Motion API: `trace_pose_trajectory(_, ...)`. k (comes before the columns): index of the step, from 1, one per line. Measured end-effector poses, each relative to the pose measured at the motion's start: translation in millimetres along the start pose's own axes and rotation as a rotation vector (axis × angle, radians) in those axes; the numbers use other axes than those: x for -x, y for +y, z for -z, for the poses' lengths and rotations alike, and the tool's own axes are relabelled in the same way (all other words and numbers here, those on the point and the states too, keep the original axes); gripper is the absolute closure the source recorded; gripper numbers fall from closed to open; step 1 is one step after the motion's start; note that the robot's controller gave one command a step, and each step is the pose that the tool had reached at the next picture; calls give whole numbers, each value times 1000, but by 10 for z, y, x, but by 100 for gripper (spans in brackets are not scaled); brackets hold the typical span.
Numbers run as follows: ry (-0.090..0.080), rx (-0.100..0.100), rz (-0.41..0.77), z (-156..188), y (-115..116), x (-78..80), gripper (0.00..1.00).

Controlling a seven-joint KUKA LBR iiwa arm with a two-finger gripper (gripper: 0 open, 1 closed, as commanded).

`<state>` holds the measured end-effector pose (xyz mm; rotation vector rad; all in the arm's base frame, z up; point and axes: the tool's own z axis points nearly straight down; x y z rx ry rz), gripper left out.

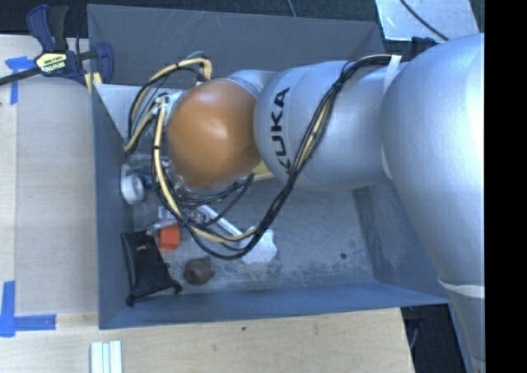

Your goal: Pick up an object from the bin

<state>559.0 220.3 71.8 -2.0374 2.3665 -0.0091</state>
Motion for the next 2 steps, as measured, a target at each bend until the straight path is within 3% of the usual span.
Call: trace_pose_trajectory(2, 1, 5, -4, 184, 15, -8, 100)
